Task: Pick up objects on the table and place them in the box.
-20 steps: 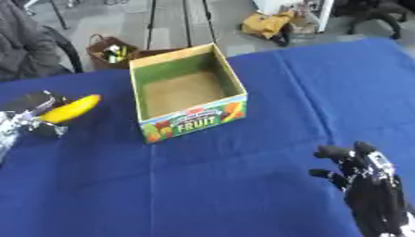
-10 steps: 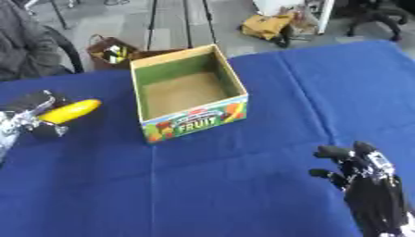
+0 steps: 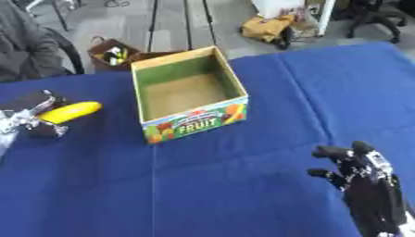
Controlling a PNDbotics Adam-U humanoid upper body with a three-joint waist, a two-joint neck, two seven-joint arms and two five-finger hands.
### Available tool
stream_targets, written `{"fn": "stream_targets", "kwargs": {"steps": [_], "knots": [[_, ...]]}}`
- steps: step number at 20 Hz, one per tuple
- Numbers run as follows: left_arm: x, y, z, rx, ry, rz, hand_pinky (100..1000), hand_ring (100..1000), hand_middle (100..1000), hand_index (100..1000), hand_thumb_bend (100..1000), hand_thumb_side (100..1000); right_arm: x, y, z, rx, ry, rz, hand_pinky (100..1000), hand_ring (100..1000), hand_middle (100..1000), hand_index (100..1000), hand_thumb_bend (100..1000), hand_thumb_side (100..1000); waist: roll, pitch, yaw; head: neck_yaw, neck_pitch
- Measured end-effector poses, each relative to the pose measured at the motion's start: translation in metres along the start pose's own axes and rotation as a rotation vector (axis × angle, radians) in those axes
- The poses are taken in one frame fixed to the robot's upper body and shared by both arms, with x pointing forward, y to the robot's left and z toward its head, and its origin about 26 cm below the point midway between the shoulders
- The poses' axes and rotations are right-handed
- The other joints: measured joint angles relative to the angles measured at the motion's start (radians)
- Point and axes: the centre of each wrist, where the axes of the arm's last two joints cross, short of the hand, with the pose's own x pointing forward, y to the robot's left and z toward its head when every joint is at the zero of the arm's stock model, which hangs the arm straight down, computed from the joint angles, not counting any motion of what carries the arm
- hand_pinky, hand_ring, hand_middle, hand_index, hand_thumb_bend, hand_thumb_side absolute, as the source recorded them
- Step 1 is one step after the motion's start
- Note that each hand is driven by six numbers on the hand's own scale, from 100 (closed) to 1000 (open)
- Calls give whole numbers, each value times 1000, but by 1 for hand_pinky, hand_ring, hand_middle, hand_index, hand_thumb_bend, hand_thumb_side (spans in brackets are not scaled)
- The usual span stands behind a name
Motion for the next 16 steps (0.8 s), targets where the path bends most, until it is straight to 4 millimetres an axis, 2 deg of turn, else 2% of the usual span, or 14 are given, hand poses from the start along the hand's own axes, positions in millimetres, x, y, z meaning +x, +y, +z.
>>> {"fn": "stream_targets", "kwargs": {"steps": [16], "knots": [[3,7,-1,24,-32,48,811,643,489,786,171,100,0,0,0,0,0,-1,699,983,664,712,100,1000,0,-6,0,-3,-6]]}}
